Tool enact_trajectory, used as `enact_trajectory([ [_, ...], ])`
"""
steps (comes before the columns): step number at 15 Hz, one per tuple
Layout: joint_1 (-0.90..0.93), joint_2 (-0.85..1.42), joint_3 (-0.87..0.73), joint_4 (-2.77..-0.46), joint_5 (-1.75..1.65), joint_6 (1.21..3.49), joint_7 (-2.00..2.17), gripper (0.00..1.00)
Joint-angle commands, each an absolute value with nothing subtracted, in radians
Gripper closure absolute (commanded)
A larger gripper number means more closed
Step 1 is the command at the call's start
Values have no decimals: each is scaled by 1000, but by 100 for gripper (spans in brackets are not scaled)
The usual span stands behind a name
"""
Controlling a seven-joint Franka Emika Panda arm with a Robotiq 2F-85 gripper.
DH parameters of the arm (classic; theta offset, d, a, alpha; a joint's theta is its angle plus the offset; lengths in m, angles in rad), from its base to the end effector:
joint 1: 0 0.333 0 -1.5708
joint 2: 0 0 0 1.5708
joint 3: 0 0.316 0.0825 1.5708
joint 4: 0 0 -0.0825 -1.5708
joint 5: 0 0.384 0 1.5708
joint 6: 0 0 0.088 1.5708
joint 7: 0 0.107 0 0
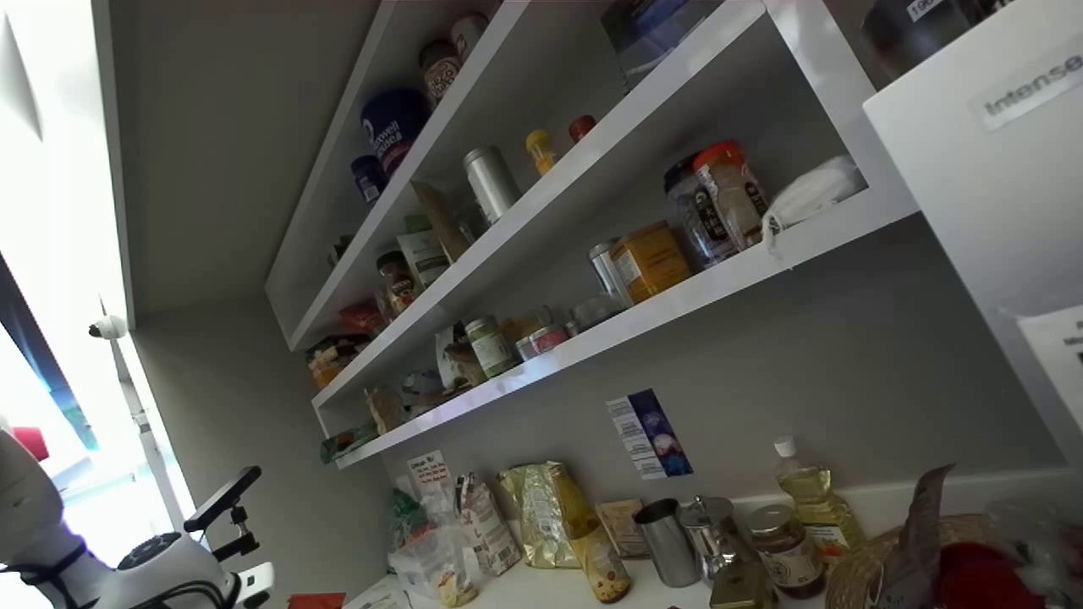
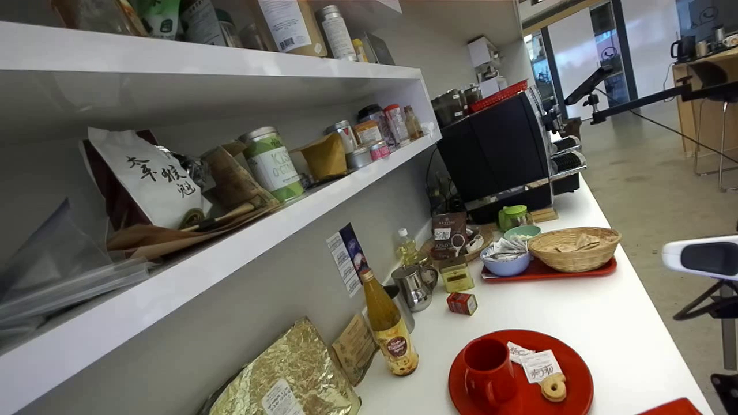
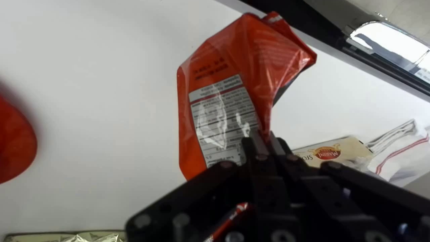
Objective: Remove the orange packet from the bottom shelf and then put it on the counter
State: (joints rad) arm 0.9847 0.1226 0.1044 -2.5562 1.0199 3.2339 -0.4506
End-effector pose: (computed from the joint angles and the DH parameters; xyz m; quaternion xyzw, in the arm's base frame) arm 0.2841 0.3653 0.2637 -0.9373 -0.2378 -0.1945 0.1647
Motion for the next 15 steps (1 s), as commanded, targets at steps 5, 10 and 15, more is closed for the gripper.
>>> enact_trajectory([
  [5,884,181,179,-2455,1023,3331,-565,99],
  [10,797,200,207,-2499,691,3368,-292,99],
  [15,679,190,205,-2544,435,3363,-45,99],
])
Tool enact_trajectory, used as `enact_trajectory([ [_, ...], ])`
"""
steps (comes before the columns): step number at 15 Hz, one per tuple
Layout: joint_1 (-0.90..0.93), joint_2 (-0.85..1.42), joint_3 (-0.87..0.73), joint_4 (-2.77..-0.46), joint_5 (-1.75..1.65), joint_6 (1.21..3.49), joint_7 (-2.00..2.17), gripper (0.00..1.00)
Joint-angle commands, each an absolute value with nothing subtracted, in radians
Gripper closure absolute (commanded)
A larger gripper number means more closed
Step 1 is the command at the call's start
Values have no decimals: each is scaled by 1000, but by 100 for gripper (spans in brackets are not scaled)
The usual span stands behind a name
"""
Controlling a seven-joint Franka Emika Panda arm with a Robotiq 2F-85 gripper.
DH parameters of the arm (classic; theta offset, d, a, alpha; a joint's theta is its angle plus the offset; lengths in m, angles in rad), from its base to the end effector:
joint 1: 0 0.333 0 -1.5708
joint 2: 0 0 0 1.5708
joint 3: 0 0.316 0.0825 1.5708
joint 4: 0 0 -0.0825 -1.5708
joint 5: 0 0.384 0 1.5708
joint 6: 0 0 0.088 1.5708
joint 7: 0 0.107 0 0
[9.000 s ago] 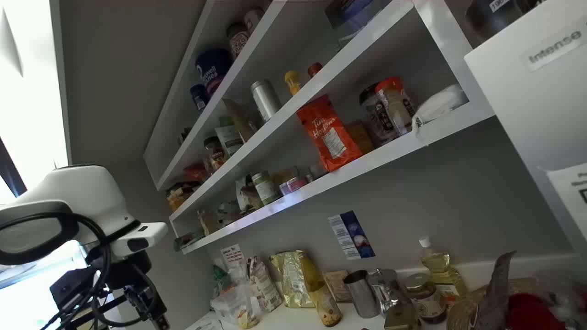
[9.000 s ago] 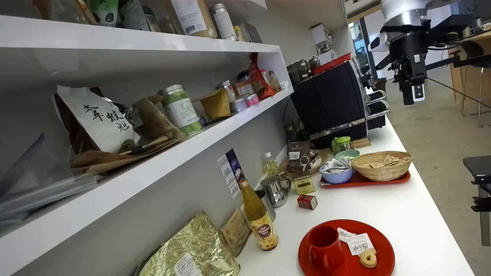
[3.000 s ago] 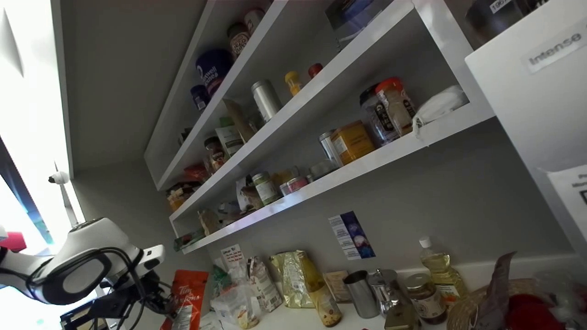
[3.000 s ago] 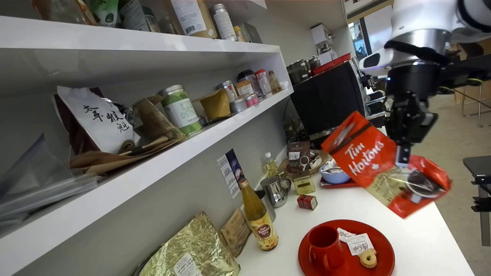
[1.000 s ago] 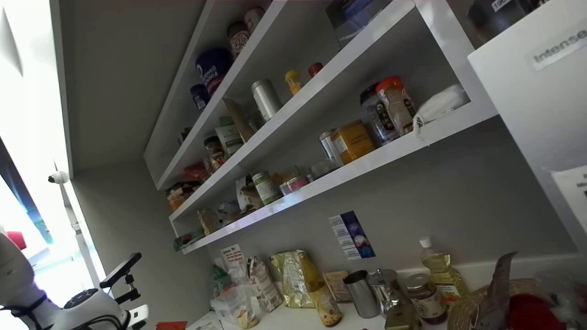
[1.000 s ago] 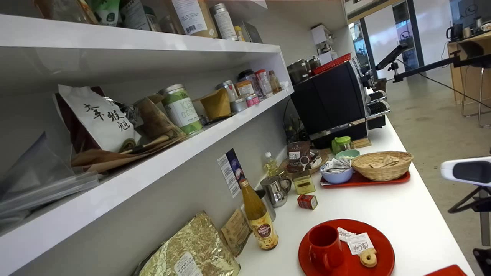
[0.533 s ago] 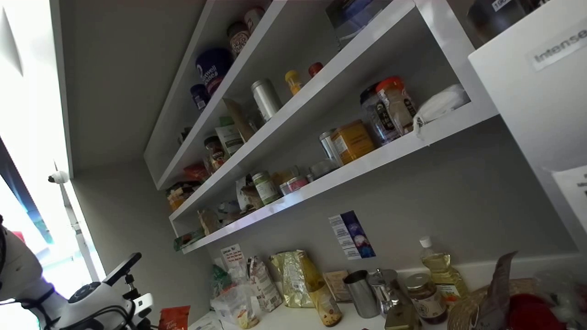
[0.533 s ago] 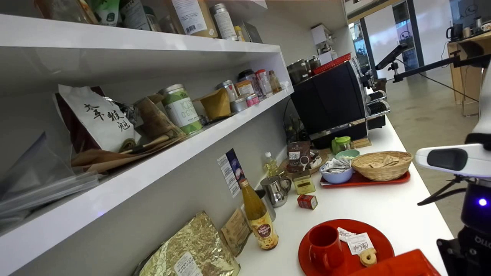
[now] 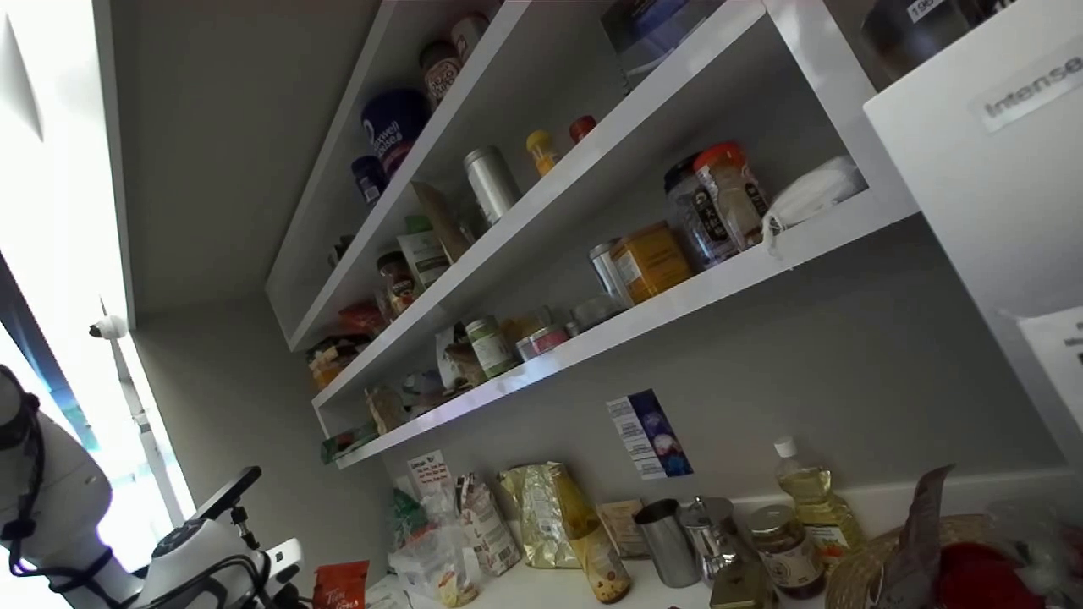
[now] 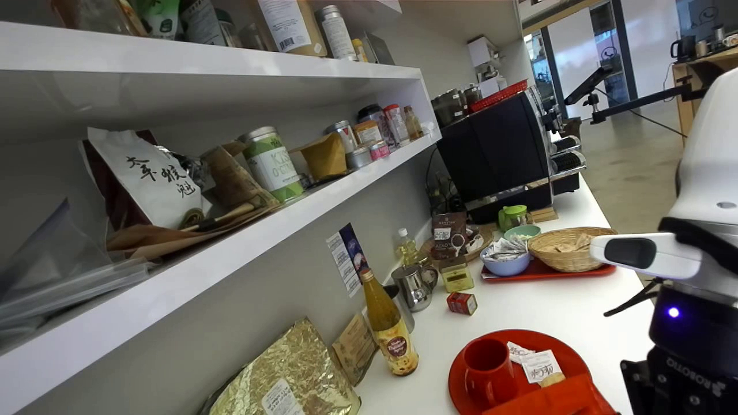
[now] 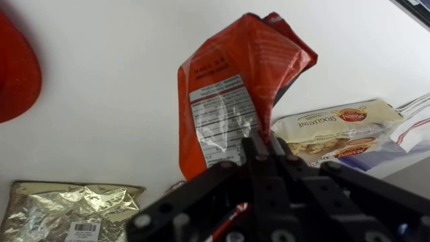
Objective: Remove the orange packet from the bottom shelf and then put it on the counter
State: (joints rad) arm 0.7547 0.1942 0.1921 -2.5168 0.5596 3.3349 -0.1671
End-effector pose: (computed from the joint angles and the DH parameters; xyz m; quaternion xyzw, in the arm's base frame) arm 0.3356 0.3699 0.2701 -0.9236 -0.2439 -0.2509 0.1566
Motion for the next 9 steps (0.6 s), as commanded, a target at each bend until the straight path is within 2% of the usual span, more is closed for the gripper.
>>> enact_trajectory([
  [1,652,199,199,-2546,397,3377,-13,99],
  [9,462,318,236,-2533,181,3570,40,99],
])
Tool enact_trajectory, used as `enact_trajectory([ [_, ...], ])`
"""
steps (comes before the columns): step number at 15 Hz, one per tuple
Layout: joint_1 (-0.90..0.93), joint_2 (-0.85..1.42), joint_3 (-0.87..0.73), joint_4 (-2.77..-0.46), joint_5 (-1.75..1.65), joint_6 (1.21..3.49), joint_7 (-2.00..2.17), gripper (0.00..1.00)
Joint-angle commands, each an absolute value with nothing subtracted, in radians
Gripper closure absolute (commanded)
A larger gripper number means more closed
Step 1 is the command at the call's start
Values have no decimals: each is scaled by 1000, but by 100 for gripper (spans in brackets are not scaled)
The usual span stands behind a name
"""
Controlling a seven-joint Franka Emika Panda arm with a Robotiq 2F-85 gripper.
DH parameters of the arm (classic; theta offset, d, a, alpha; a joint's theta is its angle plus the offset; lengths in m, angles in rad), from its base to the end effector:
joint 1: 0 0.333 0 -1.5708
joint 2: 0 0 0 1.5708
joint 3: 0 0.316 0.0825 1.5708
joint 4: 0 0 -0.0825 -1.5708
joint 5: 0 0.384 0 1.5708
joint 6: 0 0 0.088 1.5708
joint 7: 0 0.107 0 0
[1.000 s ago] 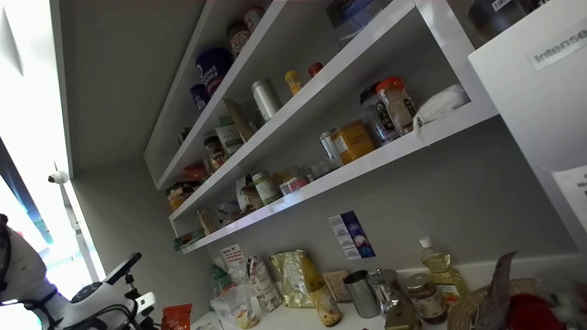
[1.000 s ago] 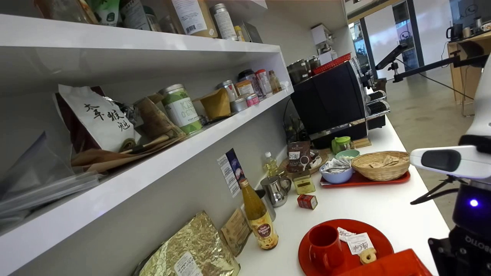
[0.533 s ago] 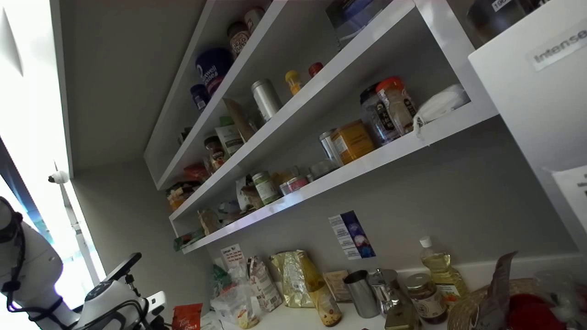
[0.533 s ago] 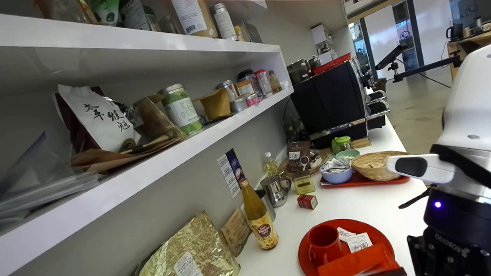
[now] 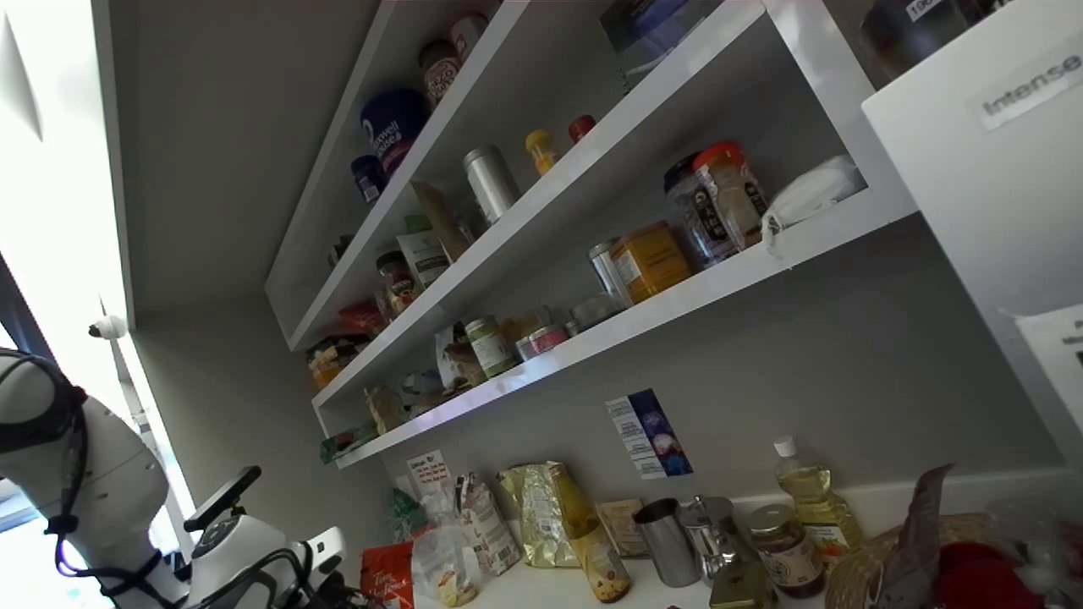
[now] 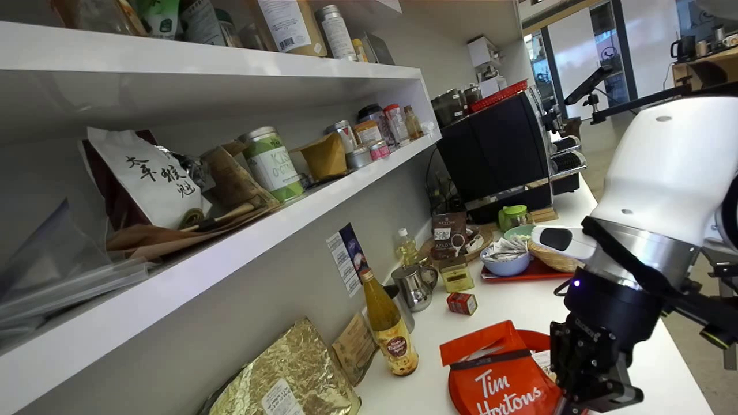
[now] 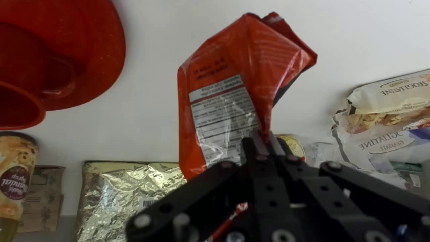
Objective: Remove the orange packet from the bottom shelf and then put it on the counter
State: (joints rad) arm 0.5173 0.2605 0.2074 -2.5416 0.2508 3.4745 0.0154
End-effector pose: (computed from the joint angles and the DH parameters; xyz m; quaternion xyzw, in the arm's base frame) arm 0.3925 0.3094 0.2536 -0.9243 -0.1962 -0.2955 0.1409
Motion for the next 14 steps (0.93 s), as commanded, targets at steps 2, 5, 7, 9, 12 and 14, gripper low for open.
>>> enact_trajectory([
  [2,436,355,243,-2534,140,3640,33,99],
  [5,416,404,249,-2532,92,3723,22,99],
  [7,408,430,253,-2530,66,3756,20,99],
  [9,405,448,255,-2536,45,3781,13,99],
  [12,403,473,260,-2540,28,3795,13,99],
  [14,407,489,258,-2538,24,3802,7,99],
])
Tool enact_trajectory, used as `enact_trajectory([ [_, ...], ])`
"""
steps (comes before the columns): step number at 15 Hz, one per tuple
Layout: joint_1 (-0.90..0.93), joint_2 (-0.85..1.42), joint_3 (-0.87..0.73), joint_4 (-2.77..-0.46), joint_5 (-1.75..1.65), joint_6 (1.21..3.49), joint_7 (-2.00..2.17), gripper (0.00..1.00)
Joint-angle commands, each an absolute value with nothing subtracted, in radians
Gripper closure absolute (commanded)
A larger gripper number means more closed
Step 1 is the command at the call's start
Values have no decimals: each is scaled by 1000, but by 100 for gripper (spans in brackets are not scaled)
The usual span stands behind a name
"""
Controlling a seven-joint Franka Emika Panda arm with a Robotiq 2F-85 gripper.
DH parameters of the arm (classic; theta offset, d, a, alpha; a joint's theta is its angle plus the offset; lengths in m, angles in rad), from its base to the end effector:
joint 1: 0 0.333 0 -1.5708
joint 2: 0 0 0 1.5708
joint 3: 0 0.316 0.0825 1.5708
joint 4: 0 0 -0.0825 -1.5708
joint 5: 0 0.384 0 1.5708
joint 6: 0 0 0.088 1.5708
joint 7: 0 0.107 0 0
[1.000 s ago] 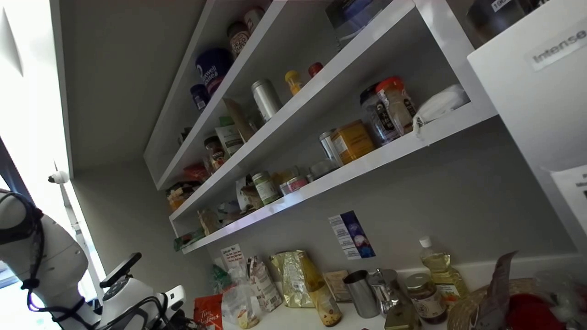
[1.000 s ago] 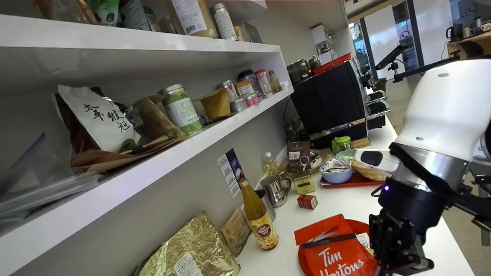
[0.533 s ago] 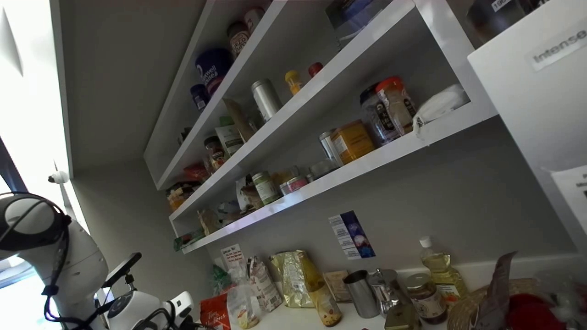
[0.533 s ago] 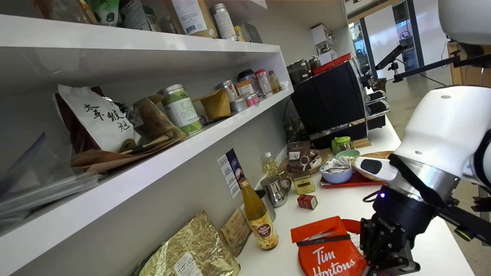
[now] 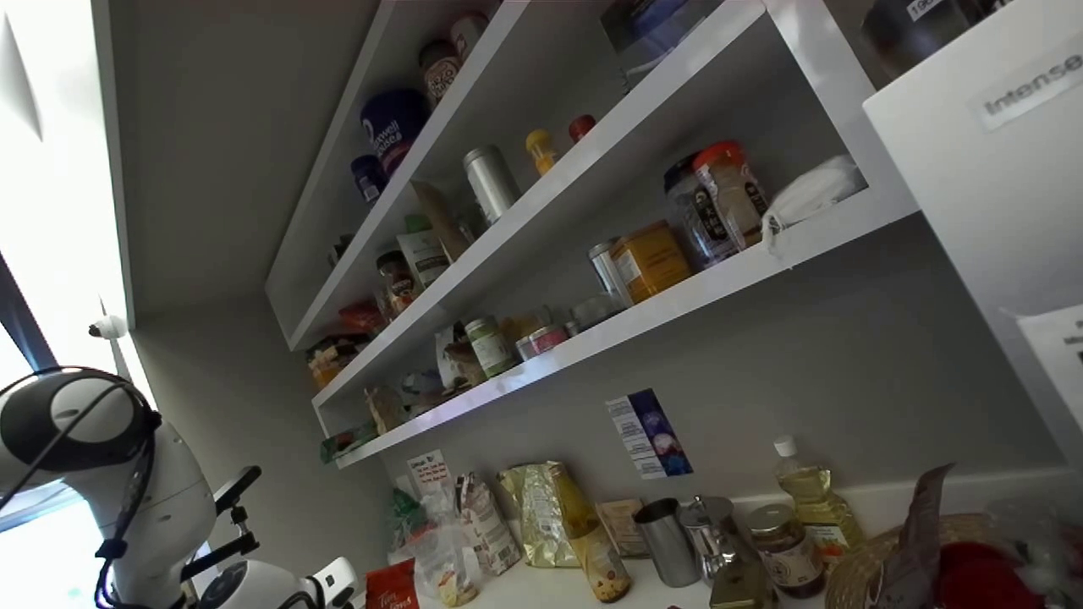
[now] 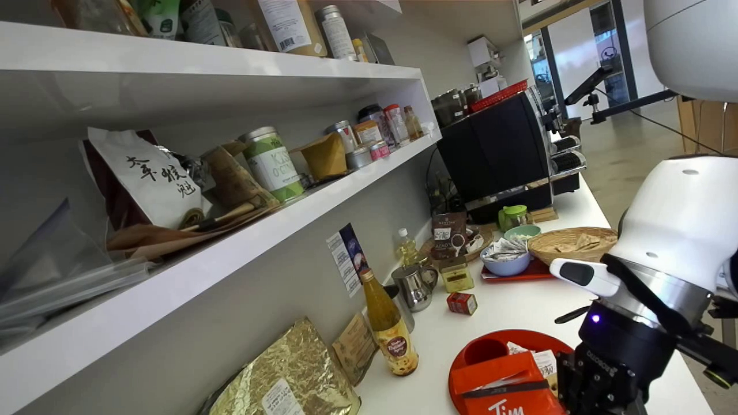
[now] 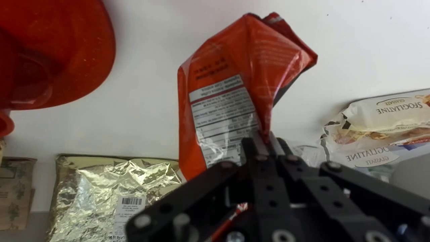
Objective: Remove the orange packet from the bottom shelf and then put it on the counter
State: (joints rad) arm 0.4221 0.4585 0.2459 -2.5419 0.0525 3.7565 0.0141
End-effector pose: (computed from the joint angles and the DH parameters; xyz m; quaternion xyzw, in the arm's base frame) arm 0.3863 0.2990 0.1997 -0.8945 -0.2431 -0.3385 0.1620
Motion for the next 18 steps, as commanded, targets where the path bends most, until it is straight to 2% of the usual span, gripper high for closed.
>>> enact_trajectory([
  [1,408,495,256,-2536,23,3806,3,99],
  [12,426,517,240,-2529,45,3789,-27,99],
  [13,427,517,240,-2529,47,3787,-28,91],
  [14,428,517,239,-2529,49,3787,-28,72],
  [18,431,517,235,-2527,52,3786,-35,44],
])
